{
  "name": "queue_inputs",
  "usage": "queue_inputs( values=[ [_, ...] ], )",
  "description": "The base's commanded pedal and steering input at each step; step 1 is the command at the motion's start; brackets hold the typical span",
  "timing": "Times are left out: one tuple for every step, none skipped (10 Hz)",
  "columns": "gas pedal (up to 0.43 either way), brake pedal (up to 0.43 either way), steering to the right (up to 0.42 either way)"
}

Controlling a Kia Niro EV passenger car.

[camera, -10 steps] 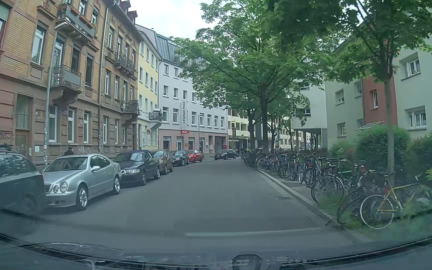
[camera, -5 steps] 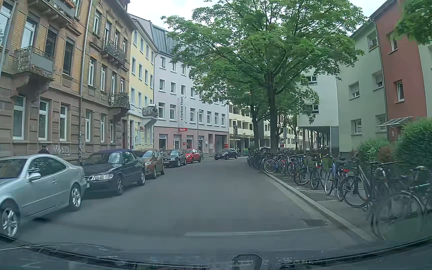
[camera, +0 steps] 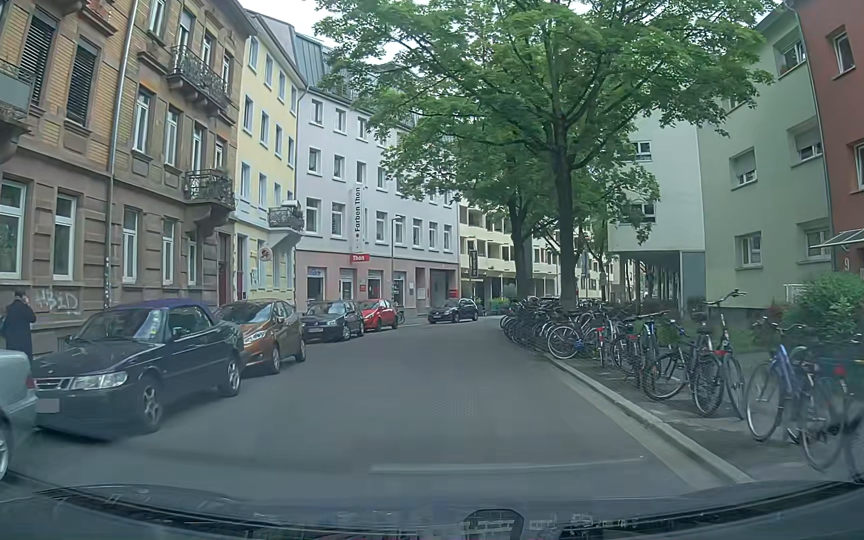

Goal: Follow the waypoints while adhering to traffic rules and regulations

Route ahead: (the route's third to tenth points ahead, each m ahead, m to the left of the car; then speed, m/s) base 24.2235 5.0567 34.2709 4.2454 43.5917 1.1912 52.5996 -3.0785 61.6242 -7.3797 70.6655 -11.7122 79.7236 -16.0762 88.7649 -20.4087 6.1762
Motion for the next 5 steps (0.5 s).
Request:
queue_inputs(
  values=[
    [0.059,0.0,-0.001],
    [0.059,0.0,-0.001],
    [0.059,0.0,-0.001],
    [0.059,0.0,-0.001],
    [0.047,0.0,-0.001]
  ],
)
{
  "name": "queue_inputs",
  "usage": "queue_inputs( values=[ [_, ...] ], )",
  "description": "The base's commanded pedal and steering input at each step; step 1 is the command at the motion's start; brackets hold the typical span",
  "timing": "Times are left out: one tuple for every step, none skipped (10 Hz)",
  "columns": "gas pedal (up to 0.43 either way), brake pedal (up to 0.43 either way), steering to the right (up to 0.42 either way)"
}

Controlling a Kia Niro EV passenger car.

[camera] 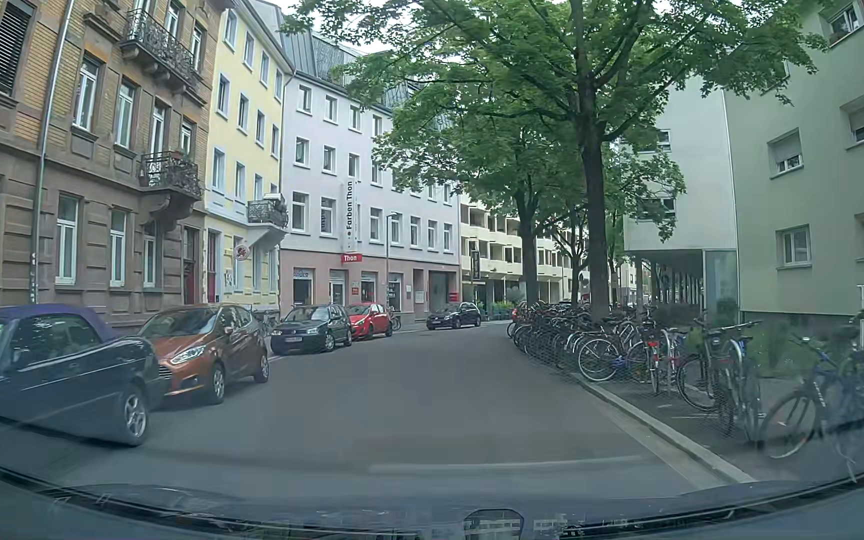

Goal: Follow the waypoints while adhering to traffic rules and regulations

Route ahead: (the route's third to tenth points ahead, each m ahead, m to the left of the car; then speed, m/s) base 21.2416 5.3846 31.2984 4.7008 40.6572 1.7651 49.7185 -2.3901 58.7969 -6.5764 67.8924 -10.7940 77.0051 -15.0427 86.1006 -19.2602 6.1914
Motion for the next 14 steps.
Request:
queue_inputs(
  values=[
    [0.039,0.0,-0.001],
    [0.039,0.0,-0.001],
    [0.039,0.0,0.0],
    [0.039,0.0,0.0],
    [0.039,0.0,0.0],
    [0.039,0.0,0.0],
    [0.039,0.0,0.0],
    [0.039,0.0,0.0],
    [0.039,0.0,0.0],
    [0.039,0.0,0.0],
    [0.039,0.0,0.0],
    [0.039,0.0,0.0],
    [0.039,0.0,0.0],
    [0.039,0.0,0.0]
  ],
)
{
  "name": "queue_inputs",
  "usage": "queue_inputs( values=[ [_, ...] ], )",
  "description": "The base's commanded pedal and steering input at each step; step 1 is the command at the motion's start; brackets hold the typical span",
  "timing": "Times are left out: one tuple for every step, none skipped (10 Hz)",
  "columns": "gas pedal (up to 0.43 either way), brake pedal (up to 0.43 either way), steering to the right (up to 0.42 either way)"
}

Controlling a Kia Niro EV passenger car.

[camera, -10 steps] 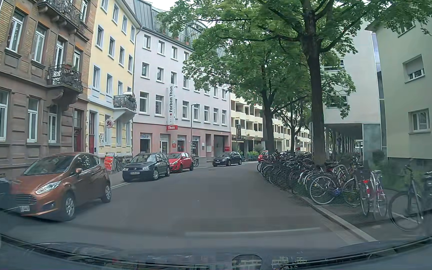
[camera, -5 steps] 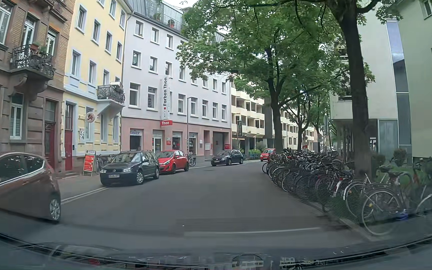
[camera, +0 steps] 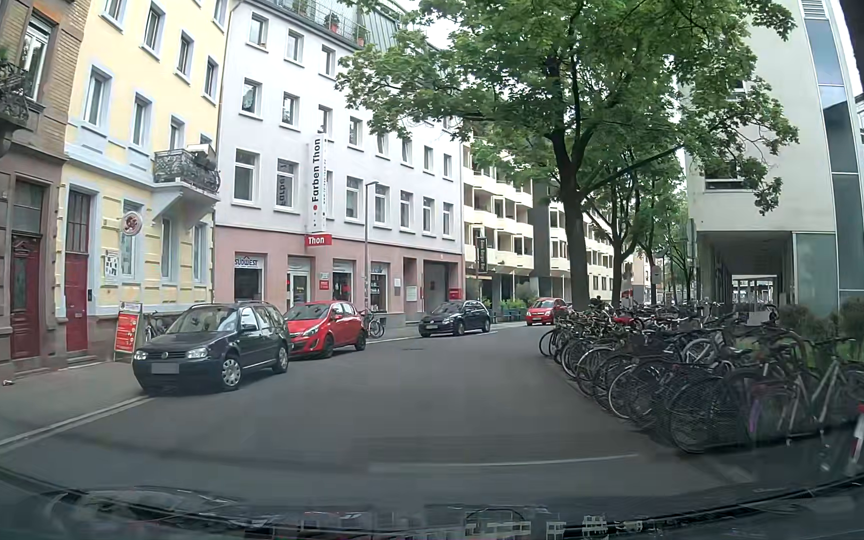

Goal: Follow the waypoints while adhering to traffic rules and regulations

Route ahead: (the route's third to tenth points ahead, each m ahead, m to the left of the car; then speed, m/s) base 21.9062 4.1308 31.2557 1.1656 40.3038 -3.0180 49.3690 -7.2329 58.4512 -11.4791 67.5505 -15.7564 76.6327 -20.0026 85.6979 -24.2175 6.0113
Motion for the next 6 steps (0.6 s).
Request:
queue_inputs(
  values=[
    [0.039,0.0,0.0],
    [0.039,0.0,0.001],
    [0.039,0.0,0.001],
    [0.028,0.0,0.001],
    [0.028,0.0,0.001],
    [0.02,0.0,0.003]
  ],
)
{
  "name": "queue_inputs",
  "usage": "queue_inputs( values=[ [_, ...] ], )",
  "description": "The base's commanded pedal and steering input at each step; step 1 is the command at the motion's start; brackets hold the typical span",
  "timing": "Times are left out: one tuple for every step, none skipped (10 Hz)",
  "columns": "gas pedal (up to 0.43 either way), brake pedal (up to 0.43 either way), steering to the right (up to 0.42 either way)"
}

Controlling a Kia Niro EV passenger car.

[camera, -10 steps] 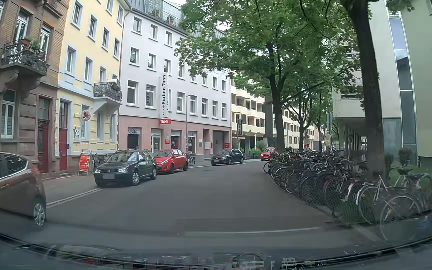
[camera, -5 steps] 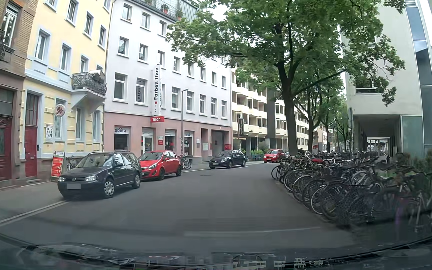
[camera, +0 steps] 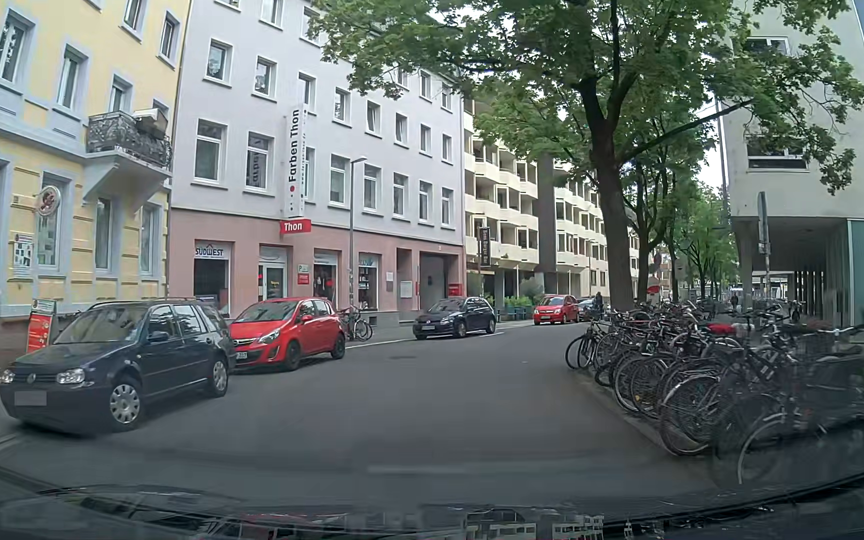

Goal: Follow the waypoints while adhering to traffic rules and regulations

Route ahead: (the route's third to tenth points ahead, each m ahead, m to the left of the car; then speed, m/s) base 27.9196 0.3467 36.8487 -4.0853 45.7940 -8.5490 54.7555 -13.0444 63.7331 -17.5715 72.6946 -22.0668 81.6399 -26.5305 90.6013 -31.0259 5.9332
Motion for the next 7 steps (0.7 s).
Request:
queue_inputs(
  values=[
    [0.02,0.0,0.005],
    [0.02,0.0,0.009],
    [0.02,0.0,0.014],
    [0.02,0.0,0.019],
    [0.02,0.0,0.022],
    [0.02,0.0,0.026],
    [0.02,0.0,0.03]
  ],
)
